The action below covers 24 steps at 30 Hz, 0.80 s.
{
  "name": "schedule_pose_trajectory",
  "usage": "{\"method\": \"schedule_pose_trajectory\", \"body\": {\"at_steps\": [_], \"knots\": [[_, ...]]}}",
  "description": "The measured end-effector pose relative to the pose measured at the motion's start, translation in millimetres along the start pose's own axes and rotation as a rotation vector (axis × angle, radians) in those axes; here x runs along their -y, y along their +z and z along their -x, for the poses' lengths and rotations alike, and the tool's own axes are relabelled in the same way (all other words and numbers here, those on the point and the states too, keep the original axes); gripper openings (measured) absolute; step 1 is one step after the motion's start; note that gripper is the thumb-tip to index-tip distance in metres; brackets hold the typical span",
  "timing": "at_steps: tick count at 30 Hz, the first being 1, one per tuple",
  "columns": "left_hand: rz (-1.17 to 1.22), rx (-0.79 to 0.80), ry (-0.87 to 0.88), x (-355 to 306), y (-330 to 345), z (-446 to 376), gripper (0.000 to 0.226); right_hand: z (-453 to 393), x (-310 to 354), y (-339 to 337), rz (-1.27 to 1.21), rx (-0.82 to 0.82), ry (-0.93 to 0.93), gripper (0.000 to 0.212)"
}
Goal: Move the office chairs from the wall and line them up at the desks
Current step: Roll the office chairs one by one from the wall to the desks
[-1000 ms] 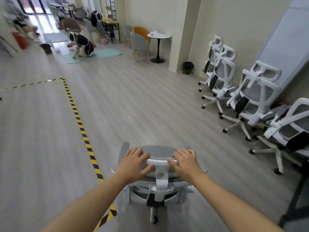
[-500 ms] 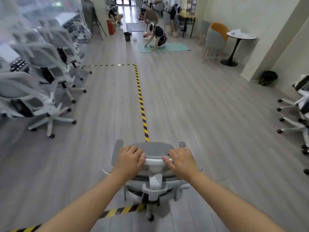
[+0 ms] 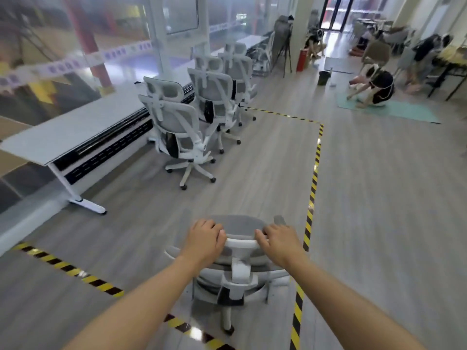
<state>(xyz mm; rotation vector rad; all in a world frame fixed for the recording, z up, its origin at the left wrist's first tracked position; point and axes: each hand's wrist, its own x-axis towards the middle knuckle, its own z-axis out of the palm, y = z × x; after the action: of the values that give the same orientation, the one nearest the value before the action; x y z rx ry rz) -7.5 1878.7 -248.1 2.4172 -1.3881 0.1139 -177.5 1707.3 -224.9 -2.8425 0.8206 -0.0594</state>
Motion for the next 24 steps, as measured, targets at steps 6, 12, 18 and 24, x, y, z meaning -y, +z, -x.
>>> {"method": "schedule_pose_trajectory", "body": {"at_steps": [6,12,18,24], "knots": [[-0.023,-0.080,-0.050,137,-16,-43,0.035,-121,96,30,0.008,-0.086,-0.038,0.053],[-0.075,-0.100,-0.054,275,-46,-78,0.038,-226,198,47,0.007,-0.028,-0.047,0.055],[-0.084,-0.169,-0.130,407,-71,-119,0.037,-325,299,58,-0.004,-0.027,-0.168,0.053],[-0.132,-0.171,-0.144,514,-91,-169,0.039,-425,366,72,-0.034,-0.046,-0.208,0.060]]}}
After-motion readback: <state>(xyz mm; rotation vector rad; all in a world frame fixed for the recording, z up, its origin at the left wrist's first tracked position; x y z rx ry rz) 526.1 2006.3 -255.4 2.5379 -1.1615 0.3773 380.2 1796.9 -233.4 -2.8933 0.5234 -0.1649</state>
